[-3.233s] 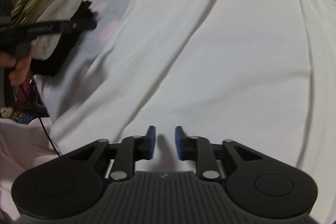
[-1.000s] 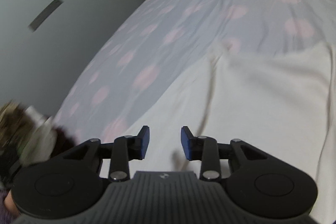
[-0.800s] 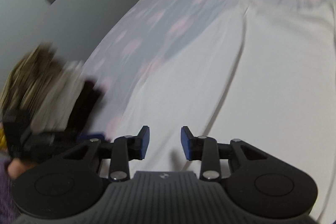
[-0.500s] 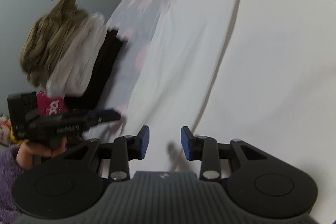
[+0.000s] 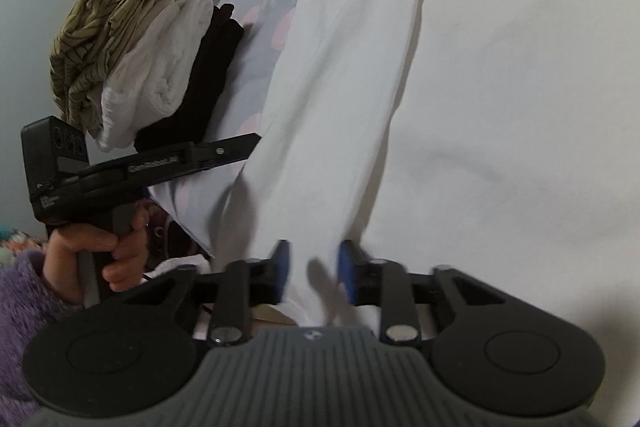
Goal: Fold clothes
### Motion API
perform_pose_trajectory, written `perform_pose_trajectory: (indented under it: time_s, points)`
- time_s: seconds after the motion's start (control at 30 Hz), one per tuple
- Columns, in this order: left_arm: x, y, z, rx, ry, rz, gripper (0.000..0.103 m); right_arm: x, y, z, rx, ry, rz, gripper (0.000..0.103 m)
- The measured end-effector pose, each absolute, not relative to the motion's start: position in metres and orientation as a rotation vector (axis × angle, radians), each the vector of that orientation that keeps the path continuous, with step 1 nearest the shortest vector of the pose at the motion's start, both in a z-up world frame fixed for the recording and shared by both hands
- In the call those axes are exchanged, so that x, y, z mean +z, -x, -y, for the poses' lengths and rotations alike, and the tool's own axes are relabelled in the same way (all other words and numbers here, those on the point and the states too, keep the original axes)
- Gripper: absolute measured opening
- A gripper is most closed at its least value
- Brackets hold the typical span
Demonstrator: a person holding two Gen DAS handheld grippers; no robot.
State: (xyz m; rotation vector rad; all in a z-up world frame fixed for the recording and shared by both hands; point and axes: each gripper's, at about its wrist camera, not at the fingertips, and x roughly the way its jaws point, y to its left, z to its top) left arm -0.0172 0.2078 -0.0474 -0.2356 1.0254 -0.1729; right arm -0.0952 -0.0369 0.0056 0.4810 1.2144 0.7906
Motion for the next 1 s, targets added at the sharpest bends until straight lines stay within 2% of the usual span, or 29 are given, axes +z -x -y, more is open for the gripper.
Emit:
perform_pose_trajectory:
  time_s: [0.07,0.3,0.47,0.6,0.67,0.83,1.0]
  points:
    - [-0.046,0.020,-0.205,-0.157,0.202,-1.009,0.000,0.004,0.099,0.039,0.779,-0.494,-1.209,0.003]
    - [-0.039,0.029,-0.213,-0.116,0.201,-0.971,0.000,0.002,0.105,0.050,0.740,-0.483,-1.236,0.002]
    - [-0.043,0.031,-0.218,-0.099,0.240,-1.010,0.003,-0.003,0.109,0.052,0.739,-0.470,-1.265,0.005]
    - [-0.037,0.046,-0.226,-0.095,0.257,-1.034,0.032,0.002,0.114,0.052,0.738,-0.440,-1.262,0.007]
    - [-0.033,0.055,-0.225,-0.103,0.239,-1.042,0.037,0.006,0.115,0.051,0.737,-0.413,-1.247,0.008]
    - [-0.036,0.069,-0.215,-0.154,0.171,-1.106,0.039,0.018,0.117,0.051,0.744,-0.379,-1.207,0.021]
    - [-0.052,0.073,-0.203,-0.175,0.099,-1.172,0.031,0.024,0.120,0.050,0.761,-0.364,-1.188,0.022]
